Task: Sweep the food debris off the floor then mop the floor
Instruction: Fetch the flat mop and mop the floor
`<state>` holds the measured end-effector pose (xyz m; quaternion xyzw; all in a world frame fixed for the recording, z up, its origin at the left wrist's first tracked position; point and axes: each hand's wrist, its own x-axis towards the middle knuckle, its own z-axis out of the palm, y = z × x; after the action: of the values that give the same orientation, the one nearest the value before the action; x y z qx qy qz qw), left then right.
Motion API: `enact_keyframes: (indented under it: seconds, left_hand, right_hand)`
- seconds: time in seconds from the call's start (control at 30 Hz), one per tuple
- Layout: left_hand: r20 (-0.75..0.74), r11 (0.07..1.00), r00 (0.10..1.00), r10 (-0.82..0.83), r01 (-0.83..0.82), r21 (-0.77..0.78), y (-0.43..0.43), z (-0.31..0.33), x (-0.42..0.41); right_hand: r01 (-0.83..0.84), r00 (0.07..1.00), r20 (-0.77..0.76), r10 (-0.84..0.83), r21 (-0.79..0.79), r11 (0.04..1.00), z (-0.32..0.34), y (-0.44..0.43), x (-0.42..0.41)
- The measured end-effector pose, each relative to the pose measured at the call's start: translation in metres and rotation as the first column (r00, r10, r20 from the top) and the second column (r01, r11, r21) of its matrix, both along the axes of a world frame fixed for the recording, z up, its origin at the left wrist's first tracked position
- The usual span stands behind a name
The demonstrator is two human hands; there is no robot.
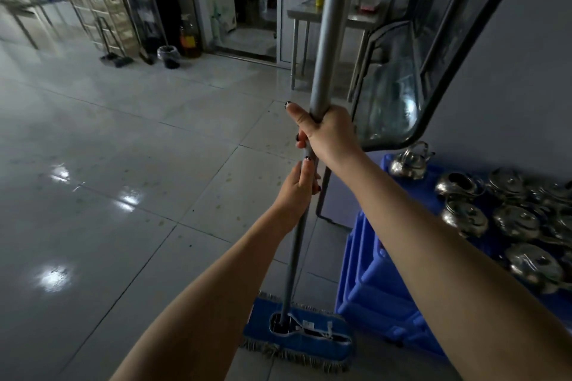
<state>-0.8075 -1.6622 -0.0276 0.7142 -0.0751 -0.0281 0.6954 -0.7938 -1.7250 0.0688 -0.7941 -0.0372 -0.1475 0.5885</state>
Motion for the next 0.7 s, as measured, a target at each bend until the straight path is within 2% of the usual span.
enact_keyframes:
  seconds: [0.37, 0.7]
  left_hand:
    - [-0.065, 0.979, 0.978, 0.198, -0.194, 0.057, 0.101, -0.011, 0.063]
    - [-0.122, 0.959, 0.954, 0.272, -0.259, 0.114, 0.169, -0.019, 0.161]
  right_hand:
    - [-0.149, 0.986, -0.08, 0.149, 0.015, 0.989, -0.013, 0.104, 0.078]
    - [-0.153, 0.98, -0.128, 0.15, -0.019, 0.988, -0.034, 0.179, 0.175]
